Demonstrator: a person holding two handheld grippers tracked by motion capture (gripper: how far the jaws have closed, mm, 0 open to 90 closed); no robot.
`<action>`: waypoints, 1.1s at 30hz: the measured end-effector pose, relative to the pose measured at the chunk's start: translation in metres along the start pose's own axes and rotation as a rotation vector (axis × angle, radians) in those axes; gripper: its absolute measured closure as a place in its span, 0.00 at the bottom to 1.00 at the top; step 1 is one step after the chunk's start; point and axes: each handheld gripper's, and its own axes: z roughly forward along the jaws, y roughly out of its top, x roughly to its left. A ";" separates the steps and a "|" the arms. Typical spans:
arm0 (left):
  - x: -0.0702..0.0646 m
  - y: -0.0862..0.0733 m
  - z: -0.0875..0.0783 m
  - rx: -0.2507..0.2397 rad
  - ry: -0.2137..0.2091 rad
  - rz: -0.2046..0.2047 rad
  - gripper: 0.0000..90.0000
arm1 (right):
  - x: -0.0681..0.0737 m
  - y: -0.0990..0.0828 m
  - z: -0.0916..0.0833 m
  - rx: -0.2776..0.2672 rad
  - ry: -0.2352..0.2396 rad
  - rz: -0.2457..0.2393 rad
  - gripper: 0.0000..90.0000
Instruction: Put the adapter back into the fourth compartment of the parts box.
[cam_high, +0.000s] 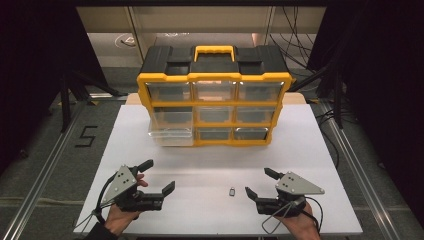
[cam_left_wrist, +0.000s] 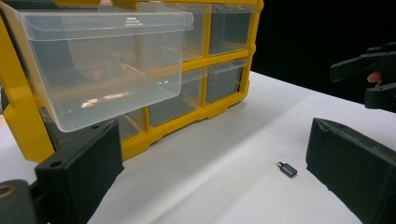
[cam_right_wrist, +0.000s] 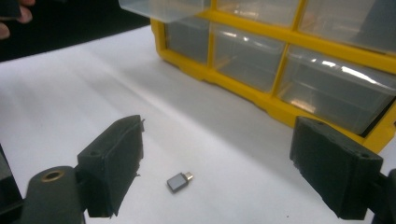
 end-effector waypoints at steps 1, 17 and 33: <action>0.000 0.000 0.000 0.000 0.000 0.000 0.04 | 0.000 0.001 0.001 0.003 0.002 -0.004 0.20; -0.002 -0.002 0.001 0.010 -0.002 0.006 0.04 | 0.003 0.007 0.023 0.159 0.035 -0.039 0.19; -0.002 -0.002 0.002 0.012 0.000 0.010 0.04 | 0.010 0.010 0.062 0.368 0.045 -0.095 0.21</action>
